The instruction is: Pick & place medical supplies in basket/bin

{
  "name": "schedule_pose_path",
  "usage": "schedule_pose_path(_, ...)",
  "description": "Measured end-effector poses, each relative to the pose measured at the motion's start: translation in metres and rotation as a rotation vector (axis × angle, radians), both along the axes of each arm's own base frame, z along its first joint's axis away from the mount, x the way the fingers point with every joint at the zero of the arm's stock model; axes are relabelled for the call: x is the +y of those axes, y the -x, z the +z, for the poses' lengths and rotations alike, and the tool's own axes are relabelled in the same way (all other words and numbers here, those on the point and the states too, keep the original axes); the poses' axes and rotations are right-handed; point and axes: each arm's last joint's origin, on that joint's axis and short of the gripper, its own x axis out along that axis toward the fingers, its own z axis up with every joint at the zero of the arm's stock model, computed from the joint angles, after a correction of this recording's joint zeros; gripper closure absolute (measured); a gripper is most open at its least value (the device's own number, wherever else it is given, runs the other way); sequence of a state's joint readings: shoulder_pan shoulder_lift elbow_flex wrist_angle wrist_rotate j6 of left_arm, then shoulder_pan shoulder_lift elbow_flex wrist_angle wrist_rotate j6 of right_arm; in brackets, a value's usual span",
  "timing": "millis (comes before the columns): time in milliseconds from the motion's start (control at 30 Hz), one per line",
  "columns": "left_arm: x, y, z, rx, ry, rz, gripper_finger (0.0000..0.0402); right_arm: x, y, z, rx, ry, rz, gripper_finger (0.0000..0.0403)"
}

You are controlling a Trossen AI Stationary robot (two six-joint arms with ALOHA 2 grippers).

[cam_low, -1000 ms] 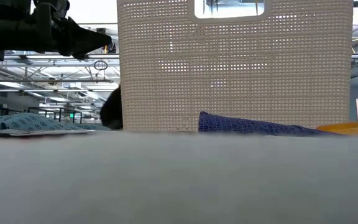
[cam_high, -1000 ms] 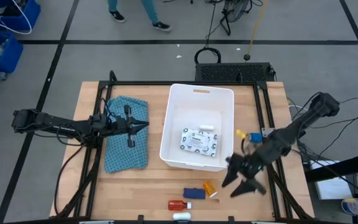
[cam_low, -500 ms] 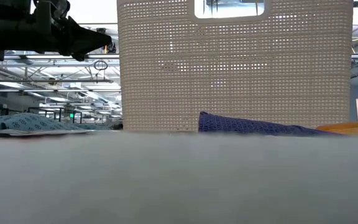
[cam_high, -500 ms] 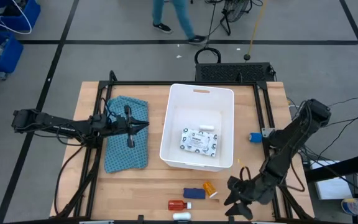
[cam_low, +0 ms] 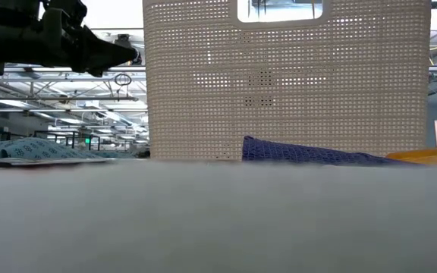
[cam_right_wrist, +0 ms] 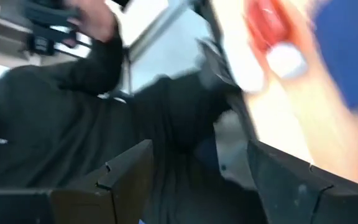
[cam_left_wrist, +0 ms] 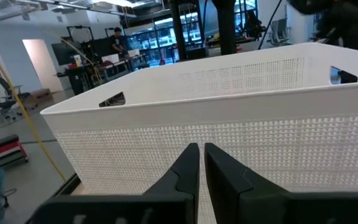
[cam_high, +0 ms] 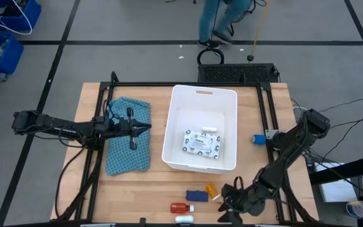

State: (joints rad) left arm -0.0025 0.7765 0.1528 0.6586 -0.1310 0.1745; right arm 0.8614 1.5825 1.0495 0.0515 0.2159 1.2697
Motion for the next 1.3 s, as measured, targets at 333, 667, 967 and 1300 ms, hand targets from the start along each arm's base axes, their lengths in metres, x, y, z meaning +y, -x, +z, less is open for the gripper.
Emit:
schedule_pose_path(333, 0.0, 0.0, -0.001, 0.007, -0.014, 0.0, 0.0371, 0.052, -0.034, 0.047, -0.081, 0.168, -0.022, 0.0149)
schedule_pose_path(667, 0.0, 0.0, -0.001, 0.019, -0.048, 0.002, 0.0371, 0.047, -0.043, 0.019, 0.256, 0.358, -0.284, 0.0149)
schedule_pose_path(967, 0.0, 0.0, 0.0, 0.015, -0.097, 0.006, 0.0371, 0.027, -0.057, 0.004, 0.4, 0.344, -0.431, 0.0149)
schedule_pose_path(1300, 0.0, 0.0, 0.0, 0.016, -0.104, 0.007, 0.0371, 0.023, -0.058, -0.001, 0.479, 0.312, -0.435, 0.0149)
